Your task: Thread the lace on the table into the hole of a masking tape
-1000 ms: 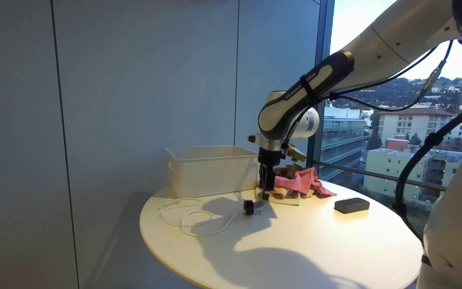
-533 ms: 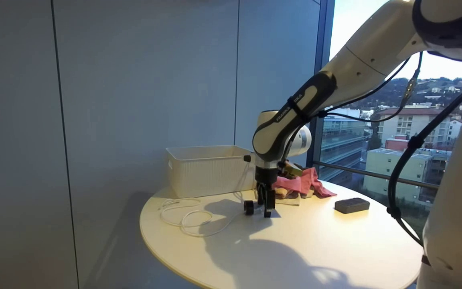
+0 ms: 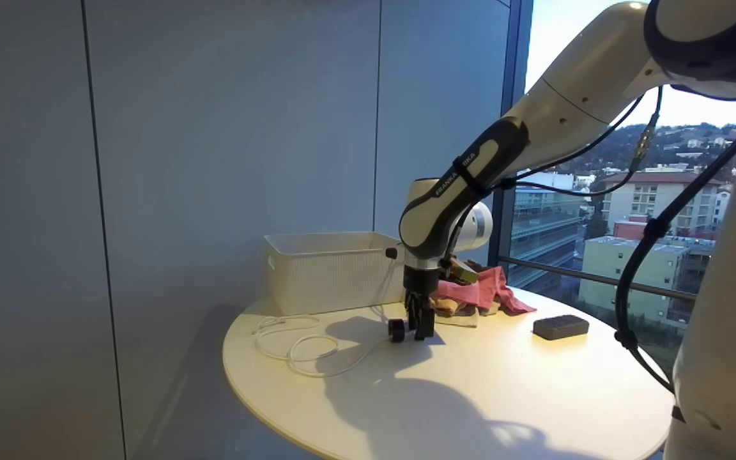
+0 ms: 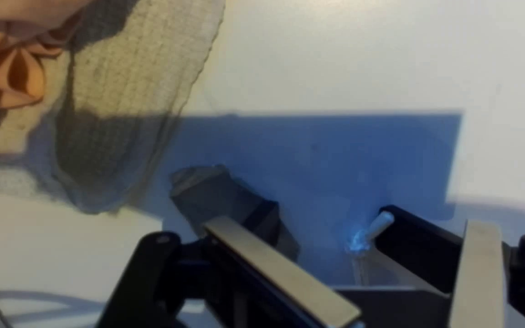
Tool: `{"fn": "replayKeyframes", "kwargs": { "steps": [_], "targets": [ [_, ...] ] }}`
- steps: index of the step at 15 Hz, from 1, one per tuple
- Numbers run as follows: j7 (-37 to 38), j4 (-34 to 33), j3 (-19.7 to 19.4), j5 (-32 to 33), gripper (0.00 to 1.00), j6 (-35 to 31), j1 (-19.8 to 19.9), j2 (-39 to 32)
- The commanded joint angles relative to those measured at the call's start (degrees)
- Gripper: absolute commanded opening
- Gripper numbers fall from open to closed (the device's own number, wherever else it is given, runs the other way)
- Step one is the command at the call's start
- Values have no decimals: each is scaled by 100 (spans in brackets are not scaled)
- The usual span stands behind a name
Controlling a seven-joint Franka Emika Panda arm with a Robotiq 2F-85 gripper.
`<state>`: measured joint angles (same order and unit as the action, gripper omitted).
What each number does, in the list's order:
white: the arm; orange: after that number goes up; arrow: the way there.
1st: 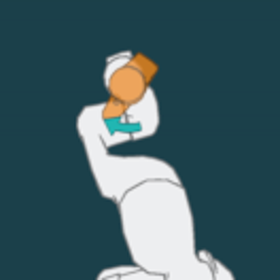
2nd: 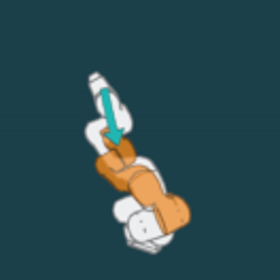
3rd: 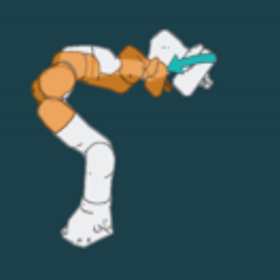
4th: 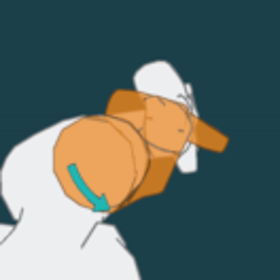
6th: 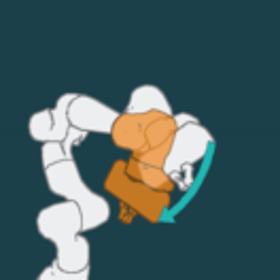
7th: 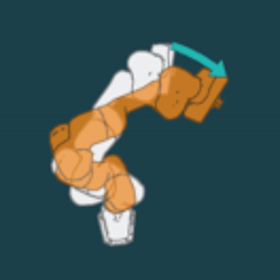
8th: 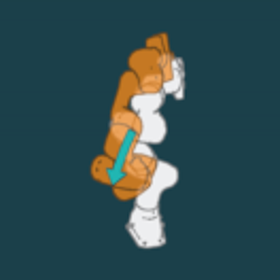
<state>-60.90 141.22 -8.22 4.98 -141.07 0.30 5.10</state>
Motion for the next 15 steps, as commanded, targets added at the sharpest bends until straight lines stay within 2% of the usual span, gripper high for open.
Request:
{"fn": "replayKeyframes", "kwargs": {
  "steps": [1,4,7,8,11,15],
  "targets": [
    [-331,-83,66,-328,30,-37,60,-200],
    [-404,-105,83,-444,7,85,66,-191],
    [-161,-124,132,-232,3,295,89,-33],
    [17,-107,152,-72,5,316,109,57],
    [711,-64,198,524,9,306,196,357],
    [1767,-109,240,1300,7,448,325,591]
  ]
}}
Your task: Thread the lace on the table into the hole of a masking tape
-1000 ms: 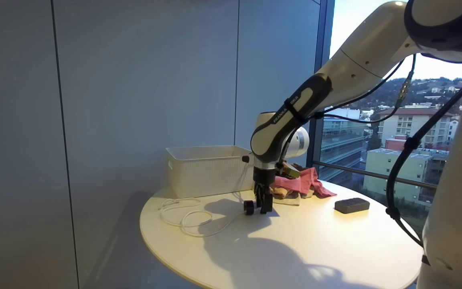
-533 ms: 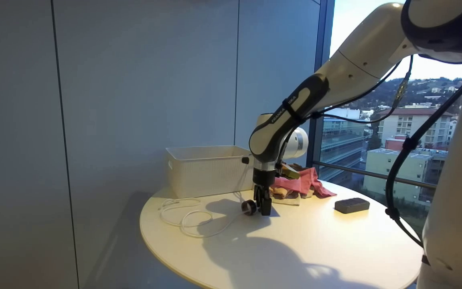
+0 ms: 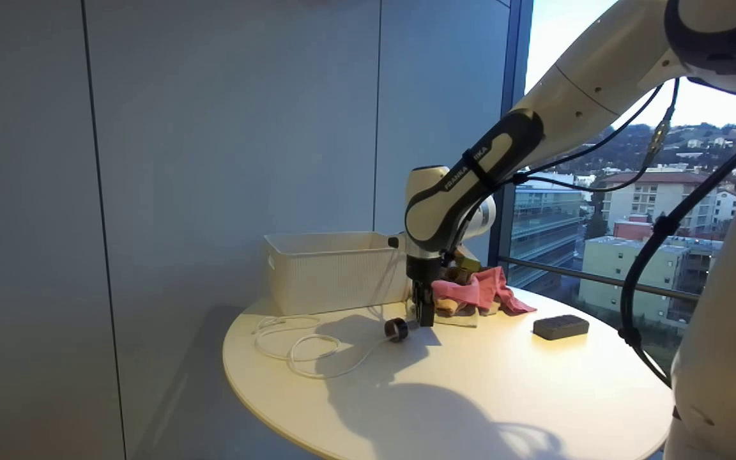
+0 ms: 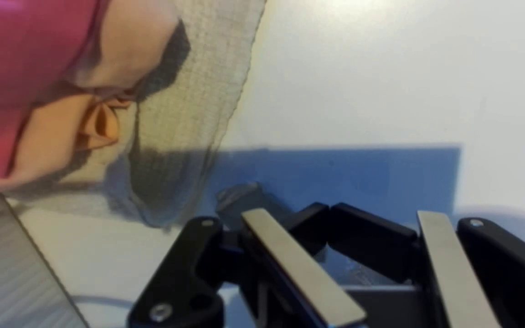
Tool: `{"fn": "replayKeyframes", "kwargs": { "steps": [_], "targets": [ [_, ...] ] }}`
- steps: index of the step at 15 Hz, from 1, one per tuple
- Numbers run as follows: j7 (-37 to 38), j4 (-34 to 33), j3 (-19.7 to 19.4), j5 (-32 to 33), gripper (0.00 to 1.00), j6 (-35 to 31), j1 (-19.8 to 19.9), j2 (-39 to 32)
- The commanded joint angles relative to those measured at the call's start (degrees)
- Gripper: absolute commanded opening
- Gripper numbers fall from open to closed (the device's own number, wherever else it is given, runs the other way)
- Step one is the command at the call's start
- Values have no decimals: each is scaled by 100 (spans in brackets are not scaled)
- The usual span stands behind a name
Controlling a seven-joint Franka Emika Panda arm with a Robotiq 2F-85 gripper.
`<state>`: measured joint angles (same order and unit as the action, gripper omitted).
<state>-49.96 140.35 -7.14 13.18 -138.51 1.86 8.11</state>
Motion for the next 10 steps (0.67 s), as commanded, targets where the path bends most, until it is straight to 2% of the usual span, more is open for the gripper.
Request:
{"fn": "replayKeyframes", "kwargs": {
  "steps": [1,2,3,4,5,7,10],
  "targets": [
    [807,-17,113,524,7,207,182,360],
    [930,-16,120,661,7,280,192,415],
    [901,-37,109,628,32,398,158,440],
    [456,-60,37,206,32,555,14,449],
    [224,-56,16,55,36,552,-56,438],
    [-579,-52,-20,-335,51,534,-235,420],
    [-1308,-82,48,-583,73,486,-376,383]
  ]
}}
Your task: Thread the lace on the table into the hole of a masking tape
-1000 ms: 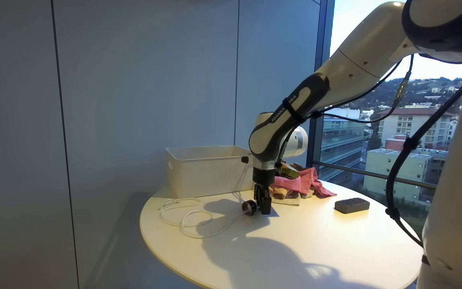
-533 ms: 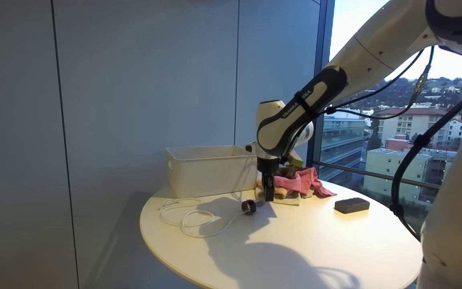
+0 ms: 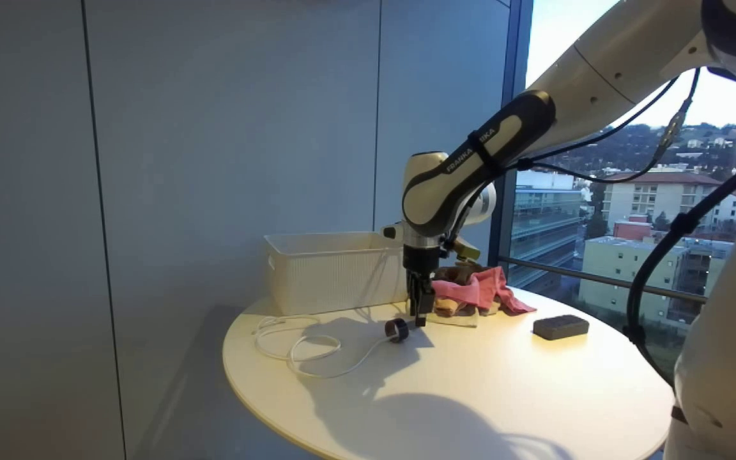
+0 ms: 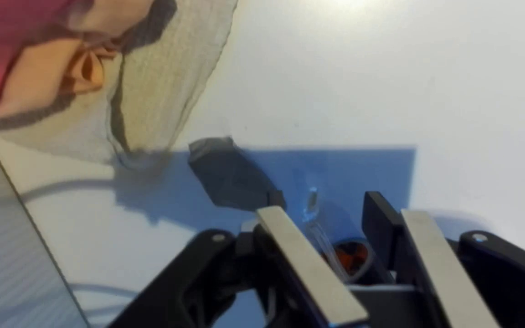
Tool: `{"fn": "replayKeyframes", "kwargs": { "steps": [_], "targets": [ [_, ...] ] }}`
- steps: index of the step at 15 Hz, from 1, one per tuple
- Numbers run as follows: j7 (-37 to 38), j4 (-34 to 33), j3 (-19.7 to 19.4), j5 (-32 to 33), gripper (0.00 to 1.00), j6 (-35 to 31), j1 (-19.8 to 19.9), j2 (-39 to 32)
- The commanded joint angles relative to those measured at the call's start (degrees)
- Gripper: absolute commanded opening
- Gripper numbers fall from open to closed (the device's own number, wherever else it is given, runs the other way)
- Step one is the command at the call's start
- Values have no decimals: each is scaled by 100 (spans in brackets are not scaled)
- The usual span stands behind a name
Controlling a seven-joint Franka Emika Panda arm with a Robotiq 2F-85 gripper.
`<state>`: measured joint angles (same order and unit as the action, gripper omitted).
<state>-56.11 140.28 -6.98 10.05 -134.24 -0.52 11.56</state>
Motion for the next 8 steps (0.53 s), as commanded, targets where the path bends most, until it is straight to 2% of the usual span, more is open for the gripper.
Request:
{"fn": "replayKeyframes", "kwargs": {
  "steps": [1,4,8],
  "targets": [
    [-794,-119,55,-269,80,123,-154,-8],
    [-1001,-205,98,-197,100,168,-134,-148],
    [-1173,-290,122,-160,100,190,-92,-346]
  ]
}}
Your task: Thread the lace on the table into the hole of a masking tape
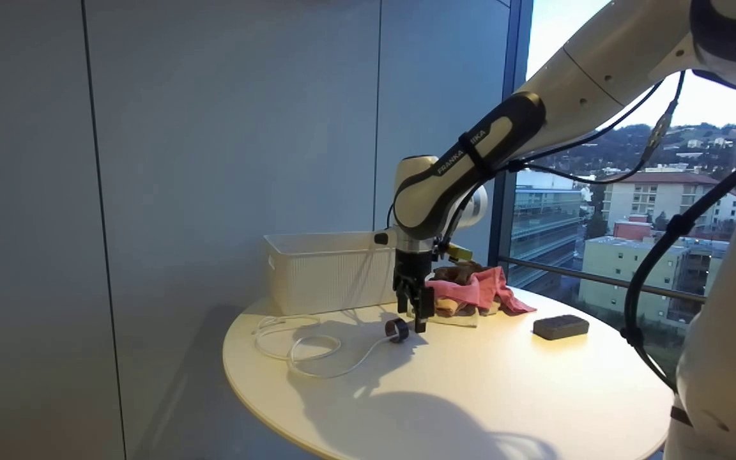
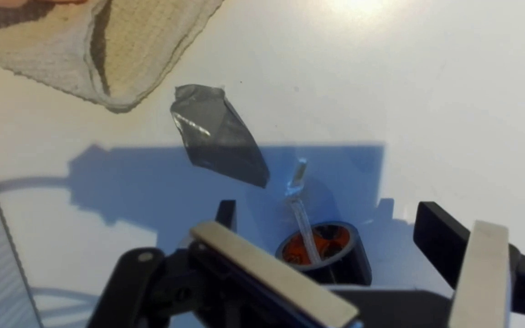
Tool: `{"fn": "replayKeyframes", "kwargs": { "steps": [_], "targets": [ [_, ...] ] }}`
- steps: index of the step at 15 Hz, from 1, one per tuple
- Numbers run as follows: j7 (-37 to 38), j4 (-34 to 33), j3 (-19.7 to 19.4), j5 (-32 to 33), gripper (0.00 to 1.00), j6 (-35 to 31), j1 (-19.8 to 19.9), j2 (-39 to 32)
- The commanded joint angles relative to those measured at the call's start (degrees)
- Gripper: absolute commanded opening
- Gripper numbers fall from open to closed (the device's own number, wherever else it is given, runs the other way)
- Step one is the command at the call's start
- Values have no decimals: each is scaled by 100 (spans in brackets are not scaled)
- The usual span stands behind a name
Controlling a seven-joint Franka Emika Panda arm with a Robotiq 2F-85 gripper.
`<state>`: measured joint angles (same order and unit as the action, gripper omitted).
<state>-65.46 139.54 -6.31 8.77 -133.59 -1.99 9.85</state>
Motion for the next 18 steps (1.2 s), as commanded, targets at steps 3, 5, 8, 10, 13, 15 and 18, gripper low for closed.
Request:
{"fn": "replayKeyframes", "kwargs": {
  "steps": [3,5,8,10,13,15,18],
  "targets": [
    [-300,-282,68,-15,100,9,86,-376],
    [-303,-327,71,-30,100,-80,113,-507],
    [-332,-392,74,-49,99,-110,162,-647],
    [-376,-436,77,-98,100,-132,191,-739],
    [-442,-445,93,-116,67,-239,225,-806],
    [-470,-463,104,-134,52,-216,225,-793],
    [-526,-490,114,-189,29,-183,220,-788]
  ]
}}
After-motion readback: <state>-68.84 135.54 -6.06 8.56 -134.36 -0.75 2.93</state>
